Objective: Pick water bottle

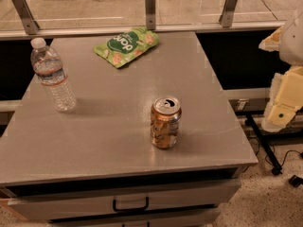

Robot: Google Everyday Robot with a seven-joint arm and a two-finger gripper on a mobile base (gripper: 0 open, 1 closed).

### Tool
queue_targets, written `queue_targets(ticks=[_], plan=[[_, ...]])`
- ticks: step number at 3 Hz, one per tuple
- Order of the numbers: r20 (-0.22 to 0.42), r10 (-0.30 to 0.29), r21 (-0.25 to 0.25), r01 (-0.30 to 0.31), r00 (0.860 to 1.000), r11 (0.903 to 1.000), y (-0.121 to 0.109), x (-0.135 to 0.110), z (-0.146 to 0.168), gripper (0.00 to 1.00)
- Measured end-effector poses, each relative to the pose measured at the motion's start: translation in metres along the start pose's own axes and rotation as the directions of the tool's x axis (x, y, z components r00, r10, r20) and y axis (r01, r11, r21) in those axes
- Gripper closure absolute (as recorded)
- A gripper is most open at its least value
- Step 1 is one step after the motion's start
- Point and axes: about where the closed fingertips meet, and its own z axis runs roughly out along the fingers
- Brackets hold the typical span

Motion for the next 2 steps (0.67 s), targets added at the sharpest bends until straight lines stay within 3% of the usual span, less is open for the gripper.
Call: queue_targets(ticks=[1,2], plan=[[0.000,0.000,0.000,0.000,1.000,1.0000,0.000,0.000,0.000,0.00],[0.091,-0.070,0.011,0.069,0.993,0.9975,-0.024,-0.047,0.013,0.00]])
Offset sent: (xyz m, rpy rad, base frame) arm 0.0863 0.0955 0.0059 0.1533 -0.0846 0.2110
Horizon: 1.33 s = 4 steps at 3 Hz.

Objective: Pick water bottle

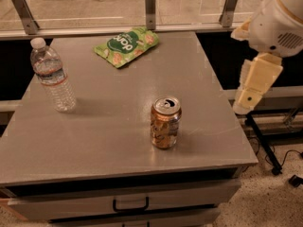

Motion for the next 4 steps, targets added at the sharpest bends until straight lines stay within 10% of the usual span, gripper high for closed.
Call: queue_targets(ticks=[1,2,3,4], plan=[[0.139,-0.097,0.003,0.097,0.986,0.9953,-0.029,-0.075,0.023,0.00],[0.307,-0.136,-0.037,0.154,0.942,0.9874,-0.033,-0.160,0.050,0.00],[0.307,-0.136,-0.036,0.155,0.942,0.9873,-0.033,-0.160,0.050,0.00],[0.406,-0.149,-0.048,0.184,0.901,0.9817,-0.035,-0.197,0.070,0.00]])
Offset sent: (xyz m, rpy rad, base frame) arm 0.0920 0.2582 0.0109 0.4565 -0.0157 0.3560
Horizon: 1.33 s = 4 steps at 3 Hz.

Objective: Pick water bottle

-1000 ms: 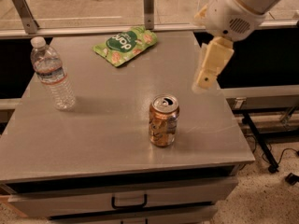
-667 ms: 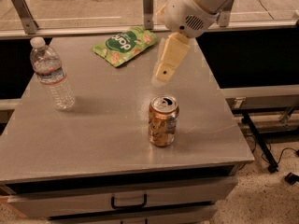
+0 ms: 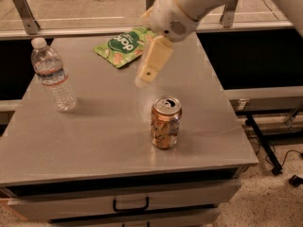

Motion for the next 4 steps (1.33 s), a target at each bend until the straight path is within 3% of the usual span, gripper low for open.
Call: queue_targets(ticks=[1,2,3,4], plan=[[0.166,-0.041,-0.040,0.048,0.985,0.9980,-0.017,-0.050,0.052,0.00],[0.304,-0.048,-0.093,0.080,0.951,0.9924,-0.020,-0.093,0.096,0.00],[0.413,-0.028,-0.166,0.106,0.910,0.9805,-0.007,-0.132,0.132,0.00],[0.480,0.006,-0.231,0.120,0.877,0.9654,0.011,-0.156,0.162,0.00]])
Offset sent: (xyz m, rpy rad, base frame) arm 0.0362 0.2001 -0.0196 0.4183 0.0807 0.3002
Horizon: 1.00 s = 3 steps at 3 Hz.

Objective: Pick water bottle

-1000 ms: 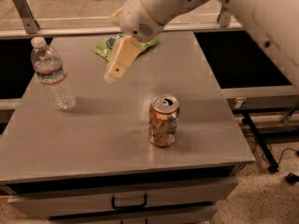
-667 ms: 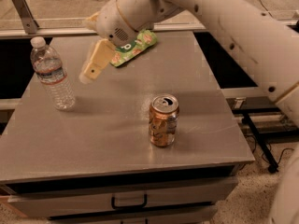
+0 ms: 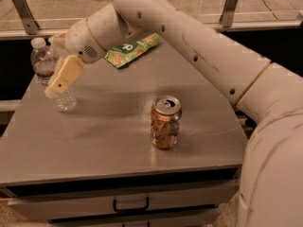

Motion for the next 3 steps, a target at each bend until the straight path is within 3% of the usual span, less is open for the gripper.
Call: queue_targets(ticks=[1,3], plan=[[0.054,0.033,-0.030,-0.031,0.998,0.9990,0.003,0.004,0.021,0.17],[0.093,0.071,-0.002,-0.071,0.993,0.9975,-0.006,0.015,0.013,0.64]])
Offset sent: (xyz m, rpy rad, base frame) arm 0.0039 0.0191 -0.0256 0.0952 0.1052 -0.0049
